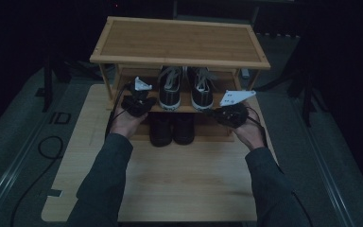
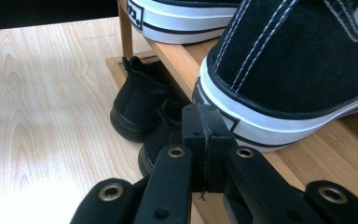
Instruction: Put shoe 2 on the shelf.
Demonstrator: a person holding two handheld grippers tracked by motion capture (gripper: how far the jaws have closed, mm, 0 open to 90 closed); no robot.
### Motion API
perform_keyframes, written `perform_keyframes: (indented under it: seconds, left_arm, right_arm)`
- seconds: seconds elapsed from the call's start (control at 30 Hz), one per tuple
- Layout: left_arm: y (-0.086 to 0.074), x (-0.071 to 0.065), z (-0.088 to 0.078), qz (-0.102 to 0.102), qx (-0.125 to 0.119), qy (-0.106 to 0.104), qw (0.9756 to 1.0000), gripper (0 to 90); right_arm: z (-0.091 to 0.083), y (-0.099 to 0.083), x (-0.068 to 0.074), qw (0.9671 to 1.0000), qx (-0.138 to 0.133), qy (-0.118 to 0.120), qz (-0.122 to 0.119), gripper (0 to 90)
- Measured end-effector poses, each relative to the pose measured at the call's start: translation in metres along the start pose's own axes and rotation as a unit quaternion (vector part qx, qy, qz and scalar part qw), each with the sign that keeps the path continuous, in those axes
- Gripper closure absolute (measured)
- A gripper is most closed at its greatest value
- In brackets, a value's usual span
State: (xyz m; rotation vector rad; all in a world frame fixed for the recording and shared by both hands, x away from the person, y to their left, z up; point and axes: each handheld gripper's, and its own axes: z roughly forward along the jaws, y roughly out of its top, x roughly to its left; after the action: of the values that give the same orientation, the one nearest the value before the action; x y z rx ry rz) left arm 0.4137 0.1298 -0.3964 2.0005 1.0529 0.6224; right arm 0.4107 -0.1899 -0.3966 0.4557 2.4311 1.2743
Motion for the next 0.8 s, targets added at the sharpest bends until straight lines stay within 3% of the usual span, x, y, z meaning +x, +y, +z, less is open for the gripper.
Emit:
perform_keyframes:
  seconds: [0.5, 0.8]
  left_arm:
    - [-0.001, 0.002, 0.0, -0.007, -0.005, -0.005, 1.0, 90.0]
    - [0.001, -0.002, 0.0, 0.002, -0.001, 0.008, 1.0, 90.0]
  right_arm:
    - [0.011, 0.008, 0.005, 0.9999, 0.0, 0.009, -0.005, 90.0]
    - [0.006, 0.006, 0.006, 0.9998, -0.014, 0.013, 0.0, 89.9]
